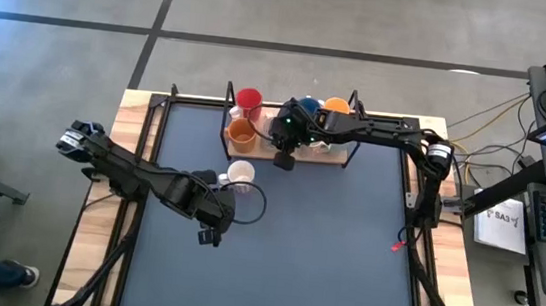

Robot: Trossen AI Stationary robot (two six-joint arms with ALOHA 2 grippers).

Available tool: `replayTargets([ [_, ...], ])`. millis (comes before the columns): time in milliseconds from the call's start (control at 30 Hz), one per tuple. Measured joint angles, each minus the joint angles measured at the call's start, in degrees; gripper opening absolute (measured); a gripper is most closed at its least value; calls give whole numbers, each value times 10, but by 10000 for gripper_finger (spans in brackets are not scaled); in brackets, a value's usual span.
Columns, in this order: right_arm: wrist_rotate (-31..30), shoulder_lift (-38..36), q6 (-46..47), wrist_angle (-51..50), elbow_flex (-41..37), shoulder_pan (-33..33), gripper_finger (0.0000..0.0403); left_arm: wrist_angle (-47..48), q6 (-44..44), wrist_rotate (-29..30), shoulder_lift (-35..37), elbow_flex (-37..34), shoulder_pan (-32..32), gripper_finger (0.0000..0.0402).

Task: Place coffee mugs
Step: Put the gray cup on the shelf

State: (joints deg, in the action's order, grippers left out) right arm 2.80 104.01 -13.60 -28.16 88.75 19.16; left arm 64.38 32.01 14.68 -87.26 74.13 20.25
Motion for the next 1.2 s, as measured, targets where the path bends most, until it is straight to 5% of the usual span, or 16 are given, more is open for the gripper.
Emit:
replayTargets([
  [333, 0, 0, -36, 14, 0, 0, 103, 0, 0, 0, 0, 0, 0, 124],
  [1200, 1, 0, -70, 45, 0, 39, 43, 0, -20, 14, 0, 0, -1, 124],
])
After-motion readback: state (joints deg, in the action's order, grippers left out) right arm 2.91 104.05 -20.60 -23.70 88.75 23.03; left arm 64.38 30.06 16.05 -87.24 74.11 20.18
